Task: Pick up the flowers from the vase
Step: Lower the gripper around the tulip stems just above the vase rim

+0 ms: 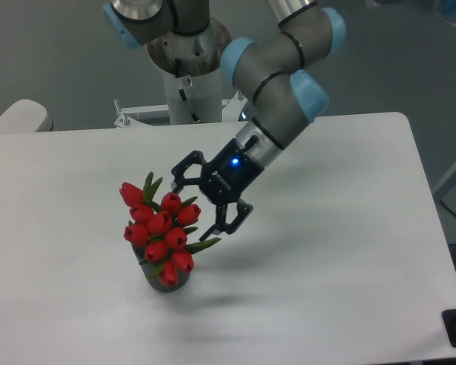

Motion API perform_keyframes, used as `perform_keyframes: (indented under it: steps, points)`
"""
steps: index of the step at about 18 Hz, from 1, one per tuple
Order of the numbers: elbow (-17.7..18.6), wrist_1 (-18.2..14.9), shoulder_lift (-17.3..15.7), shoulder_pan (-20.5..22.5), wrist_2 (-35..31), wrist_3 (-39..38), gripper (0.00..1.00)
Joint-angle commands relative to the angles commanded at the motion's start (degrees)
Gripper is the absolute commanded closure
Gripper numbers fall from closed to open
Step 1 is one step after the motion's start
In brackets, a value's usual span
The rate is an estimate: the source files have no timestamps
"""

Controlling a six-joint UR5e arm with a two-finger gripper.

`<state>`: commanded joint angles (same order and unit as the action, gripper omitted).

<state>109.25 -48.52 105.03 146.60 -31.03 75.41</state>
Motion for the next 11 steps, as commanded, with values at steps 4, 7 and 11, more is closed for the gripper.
perform_keyframes:
  steps: [4, 7, 11]
  points:
    - [-0.09, 0.01, 0.79, -0.88, 0.09, 0.09, 0.00]
    - [0.00, 0.01, 1.05, -1.40, 0.09, 0.00, 0.00]
    - [-0.09, 0.18, 1.23, -2.02, 0.17, 0.09, 0.00]
